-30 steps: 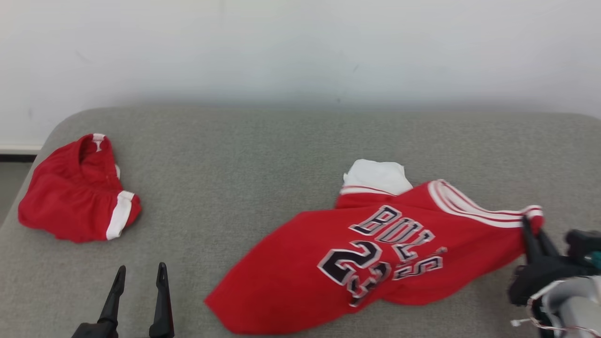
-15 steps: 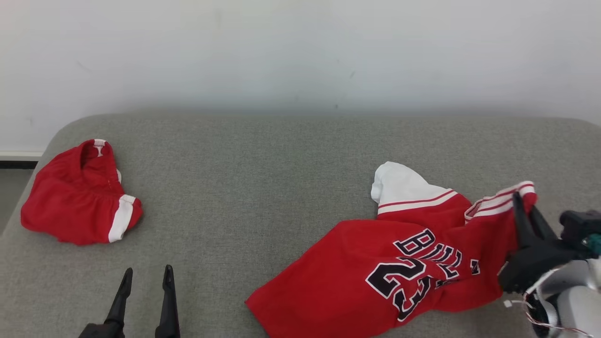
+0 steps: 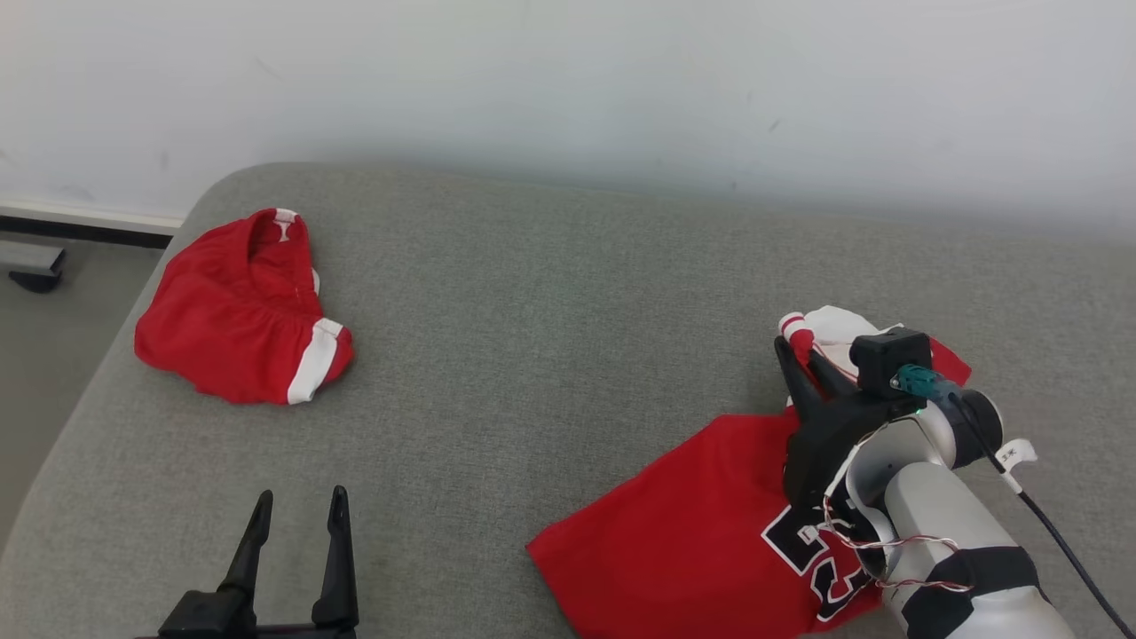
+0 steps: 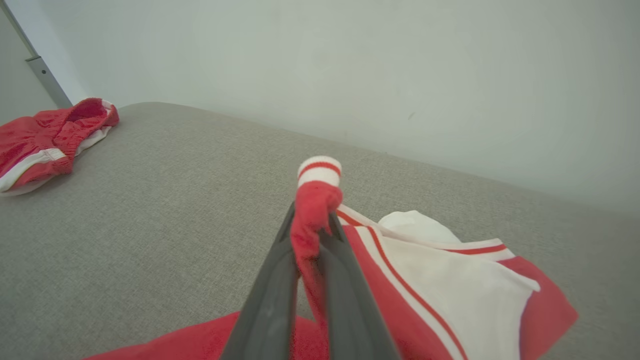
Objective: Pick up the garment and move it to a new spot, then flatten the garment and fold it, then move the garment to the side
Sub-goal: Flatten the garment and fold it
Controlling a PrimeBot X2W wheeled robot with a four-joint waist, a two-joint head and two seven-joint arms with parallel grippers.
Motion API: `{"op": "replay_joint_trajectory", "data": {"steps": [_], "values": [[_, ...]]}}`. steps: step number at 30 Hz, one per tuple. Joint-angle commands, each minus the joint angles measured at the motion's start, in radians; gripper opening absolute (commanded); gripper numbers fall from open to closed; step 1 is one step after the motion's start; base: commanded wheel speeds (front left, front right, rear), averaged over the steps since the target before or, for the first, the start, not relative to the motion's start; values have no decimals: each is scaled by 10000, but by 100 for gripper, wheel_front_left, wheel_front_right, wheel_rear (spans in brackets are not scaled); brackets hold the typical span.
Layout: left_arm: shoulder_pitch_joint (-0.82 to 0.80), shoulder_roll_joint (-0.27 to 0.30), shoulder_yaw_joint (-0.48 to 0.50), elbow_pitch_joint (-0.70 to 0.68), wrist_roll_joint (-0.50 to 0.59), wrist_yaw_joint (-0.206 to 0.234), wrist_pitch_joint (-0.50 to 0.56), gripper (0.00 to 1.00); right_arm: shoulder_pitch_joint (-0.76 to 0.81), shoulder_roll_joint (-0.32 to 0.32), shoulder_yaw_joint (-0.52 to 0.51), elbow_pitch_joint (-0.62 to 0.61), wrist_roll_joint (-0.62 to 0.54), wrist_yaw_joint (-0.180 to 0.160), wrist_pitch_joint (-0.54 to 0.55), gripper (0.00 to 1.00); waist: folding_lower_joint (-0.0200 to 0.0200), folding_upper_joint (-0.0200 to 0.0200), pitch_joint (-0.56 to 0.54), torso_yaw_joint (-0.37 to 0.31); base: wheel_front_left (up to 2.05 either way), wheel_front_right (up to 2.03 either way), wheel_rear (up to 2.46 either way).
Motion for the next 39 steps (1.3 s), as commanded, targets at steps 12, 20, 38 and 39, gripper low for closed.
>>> {"op": "replay_joint_trajectory", "data": {"steps": [12,20,38,39], "values": [[169,-15,284,120,-9,-38,-33,100,-638,-162,639,1381,966,-26,-1896,100,-1,0,-233,-357,0,0,0],[408,-16,401,-32,120,6,-33,100,385,-927,405,-191,1273,-26,-2316,100,-1,0,-560,-1111,0,0,0],[713,-15,450,-241,288,50,-33,100,5200,168,-2566,-5041,-157,-26,-2029,100,-1,0,-690,-1887,0,0,0],[729,-15,430,-219,303,33,-33,100,5333,241,-2589,-5197,-189,-26,-1955,100,-1,0,-685,-1909,0,0,0]]}}
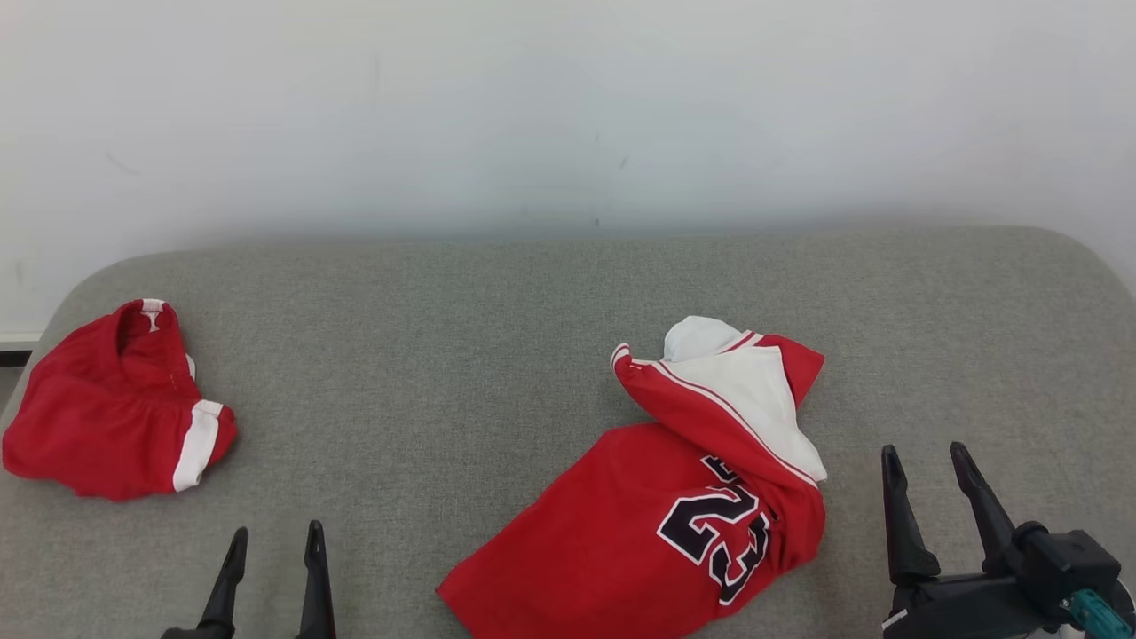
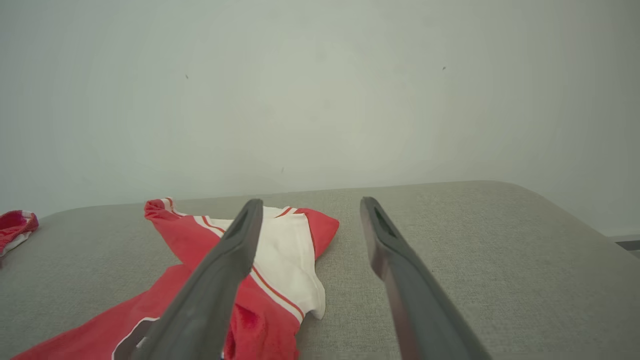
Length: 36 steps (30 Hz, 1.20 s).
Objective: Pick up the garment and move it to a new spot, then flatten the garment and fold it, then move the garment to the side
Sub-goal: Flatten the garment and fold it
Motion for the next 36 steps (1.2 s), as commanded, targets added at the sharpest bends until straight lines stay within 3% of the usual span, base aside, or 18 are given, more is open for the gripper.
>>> {"op": "replay_joint_trajectory", "data": {"steps": [1,8,19,28,29,30,31,36], "values": [[87,-13,-57,55,106,-51,-33,100,151,69,-62,-194,-87,-26,91,100,0,0,12,-35,0,0,0],[-6,14,-733,745,126,-200,-33,100,336,255,-93,-747,-189,-24,456,100,0,0,89,-165,0,0,0],[-536,2,-2440,3097,-448,-311,-10,100,411,410,-9,-931,-233,-26,616,100,0,0,294,-567,0,0,0],[-1425,-5,-2953,4537,-1214,-319,-26,100,292,494,-30,-879,-273,-26,569,100,0,0,615,-879,0,0,0],[-1536,-5,-2996,4656,-1259,-318,-26,76,276,500,-35,-876,-275,-26,557,100,0,0,649,-881,0,0,0],[-1637,-4,-3066,4805,-1235,-319,-27,31,262,508,-45,-871,-282,-26,545,100,0,0,676,-880,0,0,0],[-1780,-4,-3111,4901,-1257,-319,-28,0,252,516,-46,-864,-291,-26,548,100,0,0,719,-872,0,0,0],[-2435,239,-3125,4930,-1270,-307,-30,0,151,557,-55,-895,-320,-26,504,100,0,0,915,-798,0,0,0]]}}
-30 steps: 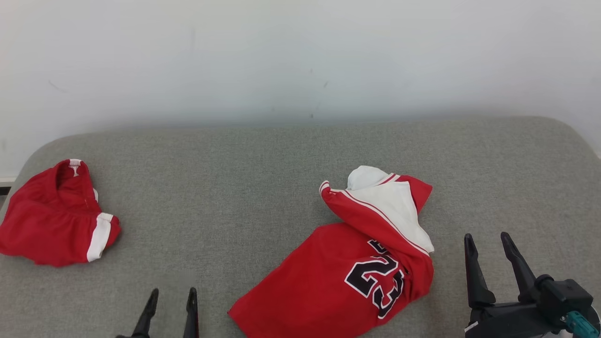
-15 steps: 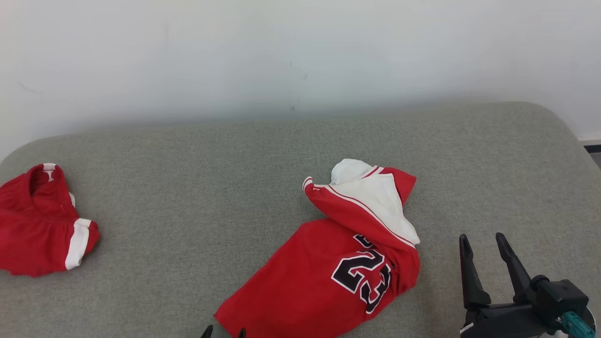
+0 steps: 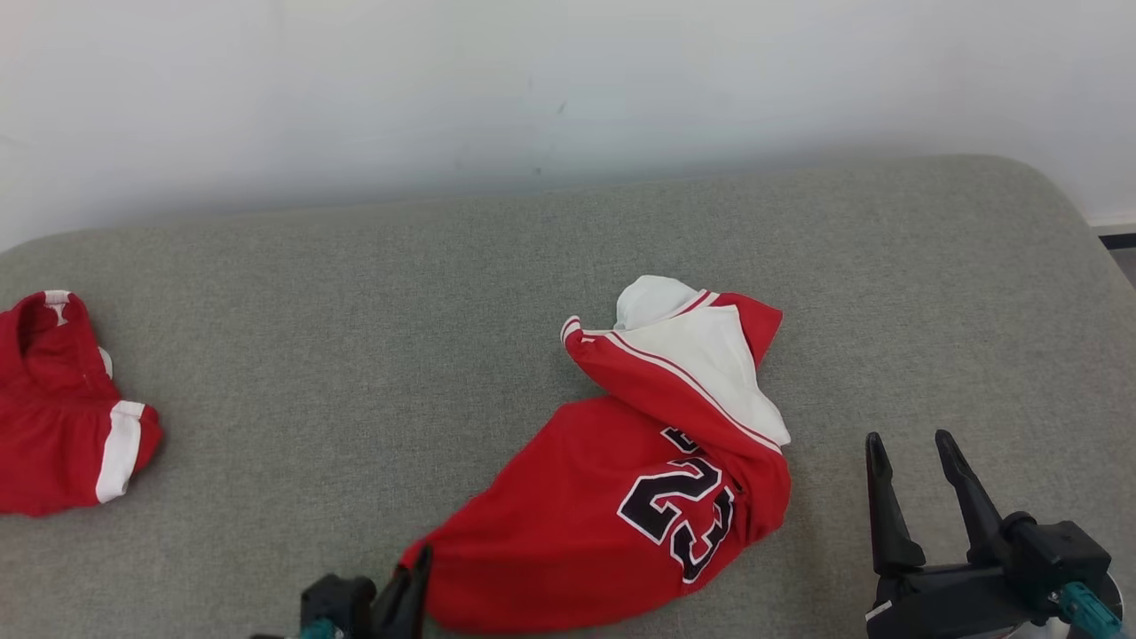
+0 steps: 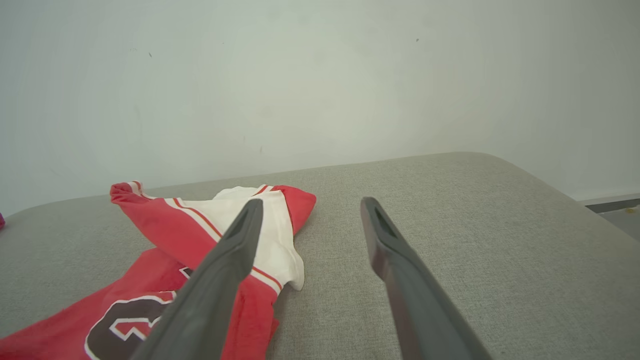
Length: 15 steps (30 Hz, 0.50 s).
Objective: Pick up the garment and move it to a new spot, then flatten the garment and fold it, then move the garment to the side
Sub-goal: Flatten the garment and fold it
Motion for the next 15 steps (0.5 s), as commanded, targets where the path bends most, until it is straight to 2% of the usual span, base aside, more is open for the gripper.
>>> {"op": "replay_joint_trajectory", "data": {"steps": [1,9,15], "values": [[-299,211,119,-171,9,22,-30,0,-82,37,-30,2,-47,-26,-66,100,0,-1,91,64,0,0,0],[-1797,1443,381,-908,217,21,-31,0,-278,62,-41,139,-34,-26,-178,100,0,-1,371,35,0,0,0],[-3431,2564,30,-902,120,23,44,0,-556,41,-128,316,-61,-26,-299,100,0,-1,781,-328,0,0,0]]}}
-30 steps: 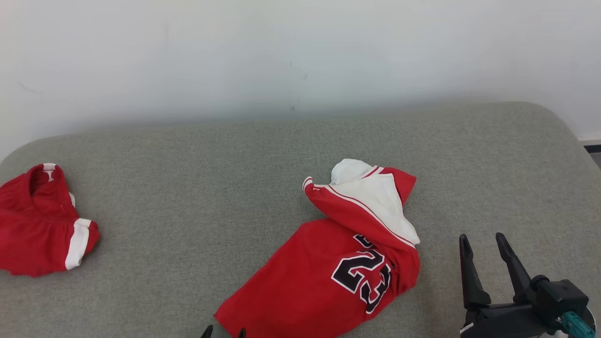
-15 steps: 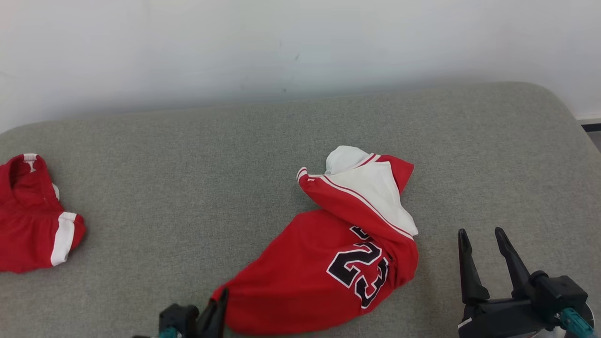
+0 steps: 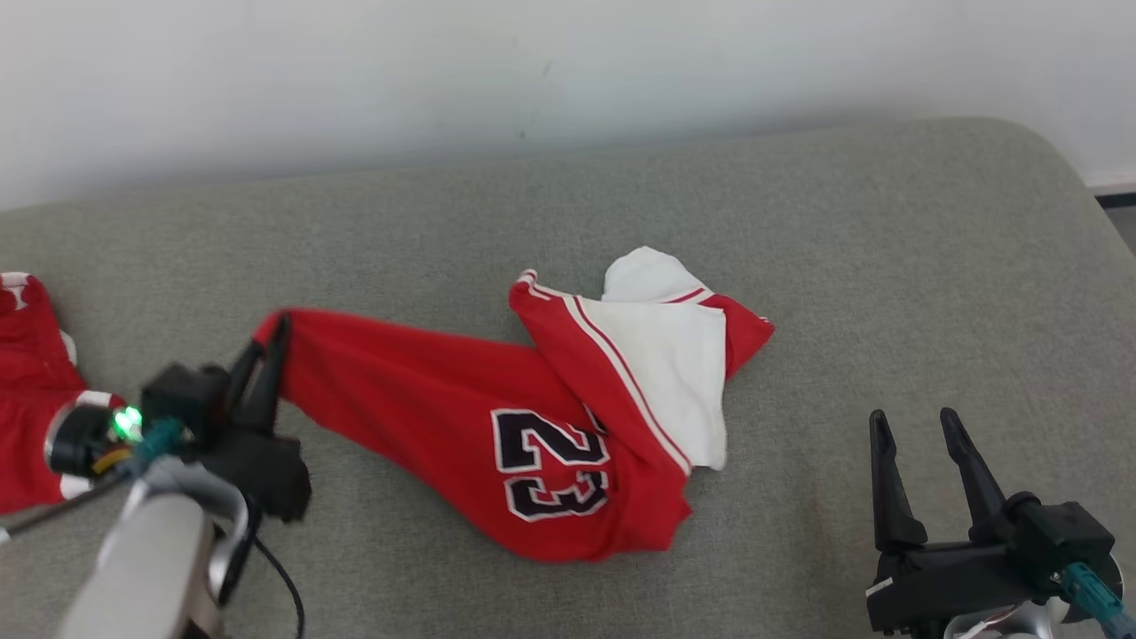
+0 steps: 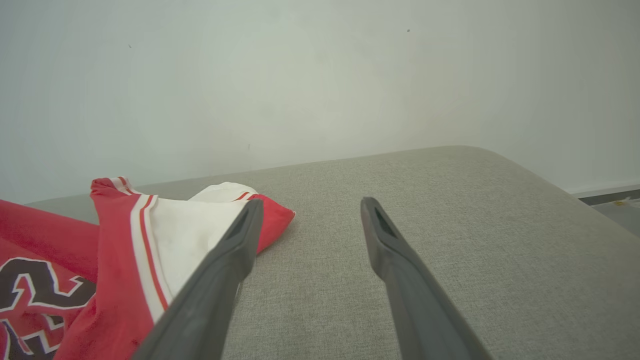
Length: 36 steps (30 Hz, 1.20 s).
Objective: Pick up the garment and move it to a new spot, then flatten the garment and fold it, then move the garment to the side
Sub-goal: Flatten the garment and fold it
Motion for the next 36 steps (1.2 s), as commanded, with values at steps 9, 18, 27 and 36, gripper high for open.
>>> {"op": "replay_joint_trajectory", "data": {"steps": [9,18,27,36], "values": [[-2064,1152,-216,924,-413,26,161,0,-487,35,6,315,-32,-26,-246,100,-1,-1,911,-808,0,0,0],[-2147,1145,-184,1759,-578,75,-65,100,-420,69,-71,657,-69,-26,-416,100,-1,-1,604,-764,0,0,0],[-696,820,790,-682,-373,481,-78,100,-217,-44,-12,755,-23,-26,-375,100,-1,-1,-226,82,0,0,0],[1566,282,1576,-2956,-18,836,-80,100,98,-17,-19,759,14,-26,-272,100,-1,-1,-766,691,0,0,0]]}}
